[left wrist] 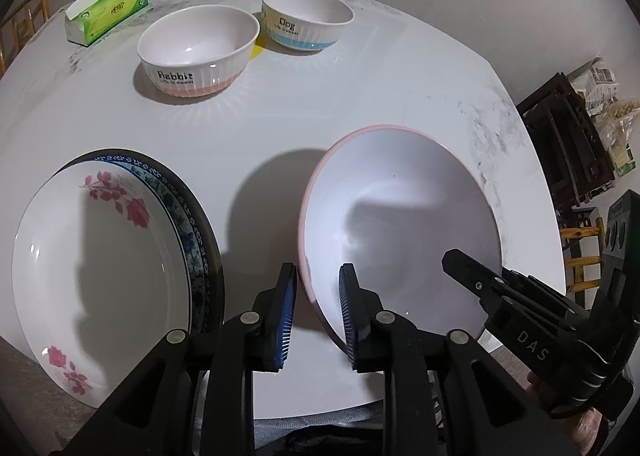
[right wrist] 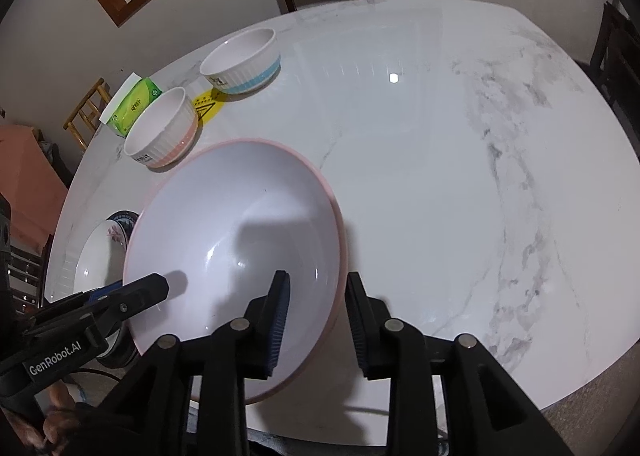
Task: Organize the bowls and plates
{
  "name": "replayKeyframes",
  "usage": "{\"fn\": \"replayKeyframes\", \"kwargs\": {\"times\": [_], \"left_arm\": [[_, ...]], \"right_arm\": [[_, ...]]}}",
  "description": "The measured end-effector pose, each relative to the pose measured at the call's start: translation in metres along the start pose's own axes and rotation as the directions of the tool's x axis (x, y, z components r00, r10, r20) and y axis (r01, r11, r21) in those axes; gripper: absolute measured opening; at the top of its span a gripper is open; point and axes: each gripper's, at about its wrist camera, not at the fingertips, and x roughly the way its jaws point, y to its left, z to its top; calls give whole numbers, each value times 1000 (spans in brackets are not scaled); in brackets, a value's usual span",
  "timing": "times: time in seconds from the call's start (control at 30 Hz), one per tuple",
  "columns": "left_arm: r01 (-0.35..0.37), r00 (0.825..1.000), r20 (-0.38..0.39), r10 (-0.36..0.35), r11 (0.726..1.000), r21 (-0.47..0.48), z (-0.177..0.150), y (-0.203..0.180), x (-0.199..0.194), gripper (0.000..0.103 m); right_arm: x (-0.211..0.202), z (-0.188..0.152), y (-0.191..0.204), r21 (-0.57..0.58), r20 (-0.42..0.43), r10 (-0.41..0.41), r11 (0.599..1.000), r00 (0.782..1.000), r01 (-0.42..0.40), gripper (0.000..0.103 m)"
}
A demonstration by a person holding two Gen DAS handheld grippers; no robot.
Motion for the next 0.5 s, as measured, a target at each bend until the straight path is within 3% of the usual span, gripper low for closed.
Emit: {"fn": "replayKeyframes", "kwargs": {"times": [0.1, 0.5], "left_arm": [[2, 1000, 10, -2, 1000, -2, 0, 1, -3, 25], [21, 999, 49, -20, 1000, -23, 3, 11, -12, 26]], "right_arm": [[-3, 2, 1, -4, 11, 0, 1000, 1000, 0, 35], [-15, 11, -4, -1, 68, -29, 1000, 997, 29, 35]]}}
